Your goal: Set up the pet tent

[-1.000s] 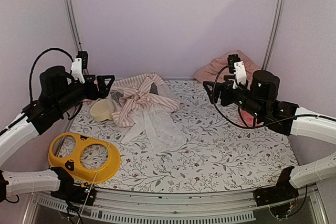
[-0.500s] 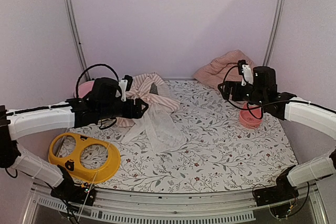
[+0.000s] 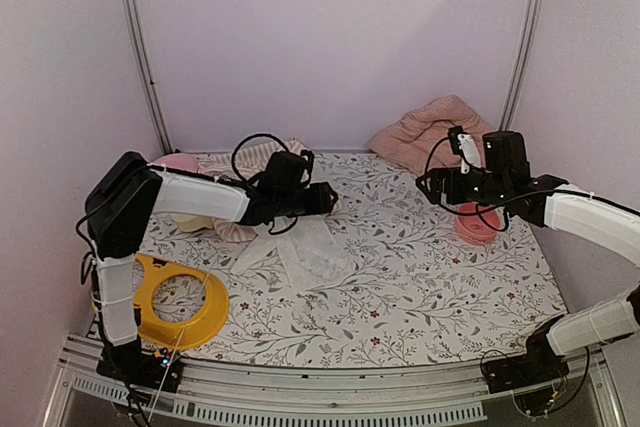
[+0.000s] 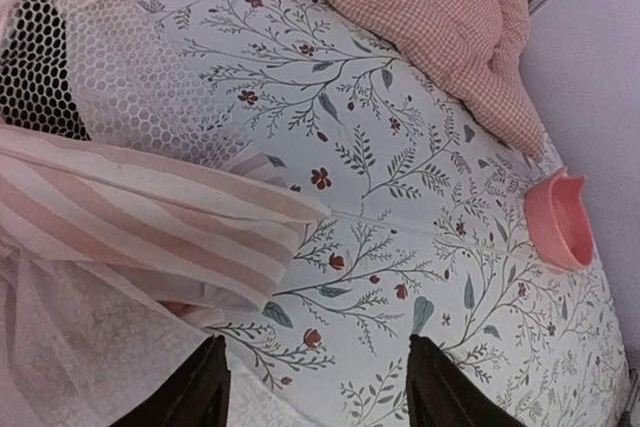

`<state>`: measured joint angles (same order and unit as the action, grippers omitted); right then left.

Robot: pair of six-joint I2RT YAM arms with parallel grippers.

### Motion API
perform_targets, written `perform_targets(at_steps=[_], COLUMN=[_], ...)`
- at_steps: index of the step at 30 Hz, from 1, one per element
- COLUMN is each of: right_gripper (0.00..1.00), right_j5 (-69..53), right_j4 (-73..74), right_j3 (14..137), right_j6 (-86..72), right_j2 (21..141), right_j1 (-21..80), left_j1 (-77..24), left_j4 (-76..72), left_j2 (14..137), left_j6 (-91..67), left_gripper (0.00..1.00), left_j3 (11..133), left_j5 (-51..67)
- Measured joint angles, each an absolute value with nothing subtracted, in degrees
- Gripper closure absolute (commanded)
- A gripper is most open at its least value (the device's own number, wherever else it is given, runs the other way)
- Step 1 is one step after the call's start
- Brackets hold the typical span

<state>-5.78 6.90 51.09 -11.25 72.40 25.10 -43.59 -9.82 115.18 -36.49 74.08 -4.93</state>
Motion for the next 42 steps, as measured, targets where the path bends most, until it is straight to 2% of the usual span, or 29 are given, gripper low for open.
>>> perform_targets(at_steps=[5, 11, 15, 22, 28, 34, 42], right_gripper=[0.01, 0.01, 0.01, 0.01, 0.01, 0.01, 0.02], right_j5=[-6.2, -6.0, -5.2, -3.4, -2.1, -2.2, -3.4], right_j4=[11.0, 13.1, 14.3, 16.3, 16.8, 18.1, 20.7], right_j3=[51.8, 52.2, 52.2, 52.2, 52.2, 52.2, 52.9], right_j6=[-10.6, -10.3, -10.0, -9.2, -9.0, -8.3, -6.2], right_j2=[72.0, 70.2, 70.3, 70.5, 71.2, 73.7, 77.3], right_j1=[25.1, 25.1, 25.1, 25.1, 25.1, 25.1, 28.0], left_j1=[-43.7, -44.0, -44.0, -43.9, -43.8, -43.7, -43.5], left_j4=[-9.6, -9.1, -10.0, -10.2, -10.5, -12.2, -11.7], left_j2=[122.3, 123.8, 125.8, 129.9, 130.5, 127.4, 111.9], left_j6=[-42.5, -46.2, -46.6, -45.8, -43.4, -40.7, -36.1], left_gripper=[0.41, 0.39, 0.45, 0.61, 1.00, 1.00, 1.00], left_j3=[77.6, 78.3, 81.6, 86.0, 86.2, 81.6, 70.2], left_j5=[-6.6, -7.6, -7.6, -8.6, -8.4, -7.9, -5.5])
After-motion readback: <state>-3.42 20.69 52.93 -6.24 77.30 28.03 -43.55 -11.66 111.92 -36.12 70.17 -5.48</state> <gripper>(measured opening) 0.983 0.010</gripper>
